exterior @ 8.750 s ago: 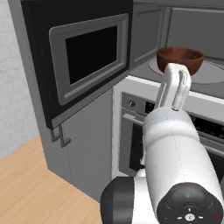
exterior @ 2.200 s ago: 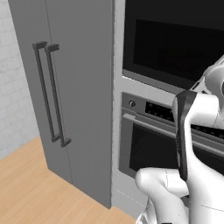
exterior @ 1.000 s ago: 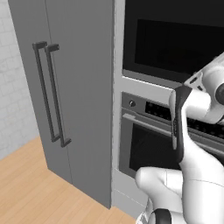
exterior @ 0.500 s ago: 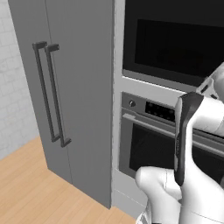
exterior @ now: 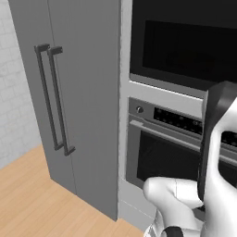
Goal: Pick the cucumber from the sink and place it in the bowl. Then pick the bowl and place it in the microwave. Then close the microwave door and press the start button.
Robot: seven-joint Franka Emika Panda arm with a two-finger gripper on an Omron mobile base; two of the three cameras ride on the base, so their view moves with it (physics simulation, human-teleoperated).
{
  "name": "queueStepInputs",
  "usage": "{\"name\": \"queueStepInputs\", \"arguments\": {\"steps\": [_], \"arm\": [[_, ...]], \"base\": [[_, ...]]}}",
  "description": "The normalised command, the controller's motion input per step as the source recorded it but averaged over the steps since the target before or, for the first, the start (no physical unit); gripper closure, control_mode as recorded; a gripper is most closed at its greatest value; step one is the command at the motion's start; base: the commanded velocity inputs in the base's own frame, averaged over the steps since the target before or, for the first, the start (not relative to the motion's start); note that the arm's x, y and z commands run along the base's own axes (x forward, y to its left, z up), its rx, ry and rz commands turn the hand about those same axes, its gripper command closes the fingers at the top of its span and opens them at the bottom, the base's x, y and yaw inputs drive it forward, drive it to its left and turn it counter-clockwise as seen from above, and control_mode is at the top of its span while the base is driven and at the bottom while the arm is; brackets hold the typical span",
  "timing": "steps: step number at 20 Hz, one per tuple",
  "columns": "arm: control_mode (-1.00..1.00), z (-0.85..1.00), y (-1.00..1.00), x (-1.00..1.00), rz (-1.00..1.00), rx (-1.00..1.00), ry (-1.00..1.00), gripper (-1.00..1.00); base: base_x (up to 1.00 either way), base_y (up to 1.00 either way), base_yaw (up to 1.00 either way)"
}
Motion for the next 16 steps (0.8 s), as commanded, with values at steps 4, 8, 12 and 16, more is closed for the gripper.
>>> {"name": "queueStepInputs", "arguments": {"steps": [4, 8, 12, 16], "arm": [[-1.0, -0.28, 0.25, -0.91, 0.13, -0.67, 0.47, 1.0], [-1.0, -0.12, 0.0, -0.76, 0.09, -0.61, 0.35, 1.0], [-1.0, -0.07, -0.08, -0.61, 0.16, -0.55, 0.21, 1.0], [-1.0, -0.01, 0.0, -0.47, 0.31, -0.5, 0.21, 1.0]], "base": [[0.0, 0.0, 0.0], [0.0, 0.0, 0.0], [0.0, 0.0, 0.0], [0.0, 0.0, 0.0]]}}
